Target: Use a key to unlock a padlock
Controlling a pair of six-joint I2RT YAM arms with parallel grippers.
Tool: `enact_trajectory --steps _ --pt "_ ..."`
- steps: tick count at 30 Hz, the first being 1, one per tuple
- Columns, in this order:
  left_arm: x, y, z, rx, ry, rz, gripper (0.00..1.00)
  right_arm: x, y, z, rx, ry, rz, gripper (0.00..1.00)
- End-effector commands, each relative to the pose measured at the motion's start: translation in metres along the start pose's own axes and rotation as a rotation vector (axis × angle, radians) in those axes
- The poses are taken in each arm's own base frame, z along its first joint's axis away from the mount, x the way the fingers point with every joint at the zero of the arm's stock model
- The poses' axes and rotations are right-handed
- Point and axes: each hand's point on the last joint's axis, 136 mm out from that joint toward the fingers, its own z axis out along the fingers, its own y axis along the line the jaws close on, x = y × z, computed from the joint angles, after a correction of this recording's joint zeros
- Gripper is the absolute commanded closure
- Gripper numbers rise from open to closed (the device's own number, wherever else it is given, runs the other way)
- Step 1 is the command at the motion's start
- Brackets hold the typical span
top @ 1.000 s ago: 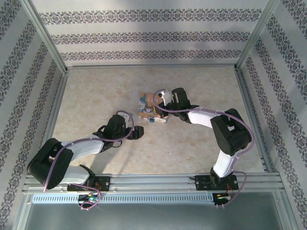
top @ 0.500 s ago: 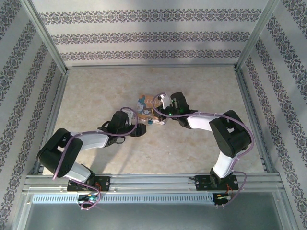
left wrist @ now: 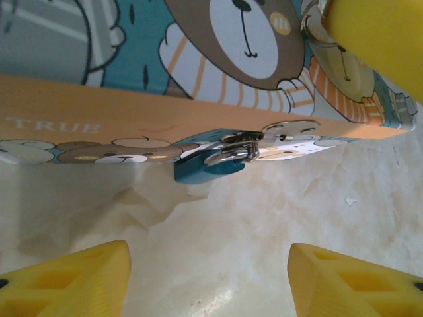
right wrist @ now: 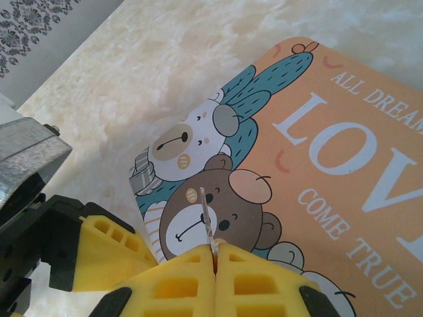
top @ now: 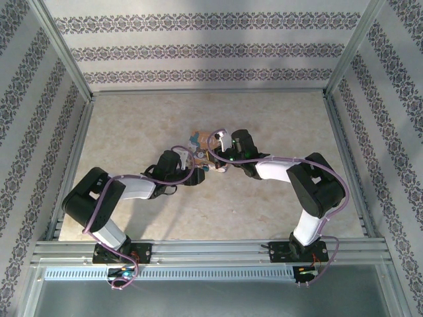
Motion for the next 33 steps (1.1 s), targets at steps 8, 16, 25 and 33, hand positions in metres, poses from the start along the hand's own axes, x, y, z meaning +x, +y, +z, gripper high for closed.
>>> enact_trajectory --steps 8,16,25,33 --pt "-0.018 -0.011 0.02 0.05 -0.042 0.008 0.4 0.035 -0.004 0.006 0.036 0.089 0.058 1.0" --pt "-0.021 -0.009 0.035 0.058 -0.043 0.015 0.46 0.034 -0.001 0.005 0.031 0.086 0.059 1.0" --pt "-0.021 -0.013 0.044 0.074 -0.039 0.016 0.54 0.036 0.0 0.005 0.032 0.09 0.062 1.0" --pt "-0.02 -0.024 0.047 0.111 -0.053 -0.007 0.57 0.036 0.001 0.006 0.03 0.089 0.06 1.0"
